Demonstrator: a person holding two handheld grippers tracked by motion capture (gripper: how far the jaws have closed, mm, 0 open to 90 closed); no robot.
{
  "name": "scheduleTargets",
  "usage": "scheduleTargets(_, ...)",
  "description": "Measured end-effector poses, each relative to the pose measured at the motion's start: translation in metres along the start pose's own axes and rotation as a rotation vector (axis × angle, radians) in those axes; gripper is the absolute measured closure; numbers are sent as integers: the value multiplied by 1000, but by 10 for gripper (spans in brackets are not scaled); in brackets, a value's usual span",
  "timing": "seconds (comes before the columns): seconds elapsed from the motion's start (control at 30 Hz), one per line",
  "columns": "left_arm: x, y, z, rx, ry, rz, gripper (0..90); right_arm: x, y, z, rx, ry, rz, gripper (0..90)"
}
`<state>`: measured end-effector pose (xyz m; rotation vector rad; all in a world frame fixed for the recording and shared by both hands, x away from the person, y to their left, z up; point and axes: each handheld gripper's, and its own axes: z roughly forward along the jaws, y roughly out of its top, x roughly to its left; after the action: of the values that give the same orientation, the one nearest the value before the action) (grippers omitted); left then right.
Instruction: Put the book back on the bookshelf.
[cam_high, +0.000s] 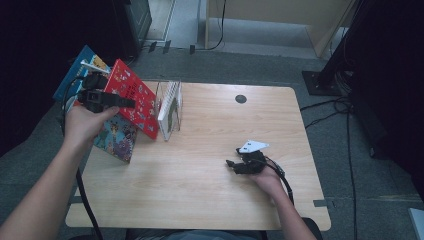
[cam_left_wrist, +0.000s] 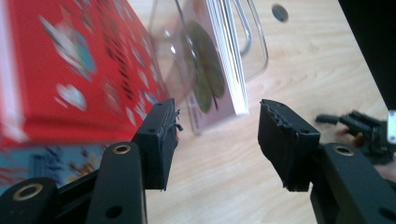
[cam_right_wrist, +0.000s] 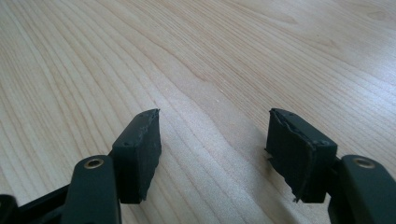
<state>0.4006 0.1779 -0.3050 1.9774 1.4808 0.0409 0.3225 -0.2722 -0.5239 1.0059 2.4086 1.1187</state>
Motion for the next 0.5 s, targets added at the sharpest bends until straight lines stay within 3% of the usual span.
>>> scheduleTargets(0.37, -12, -39, 31, 18, -24, 39, 459, 0, 0, 0, 0, 0, -1, 351)
scheduleTargets(0.5, -15, -50, 43, 36, -52, 51, 454, 0, 0, 0, 0, -1, 0, 351)
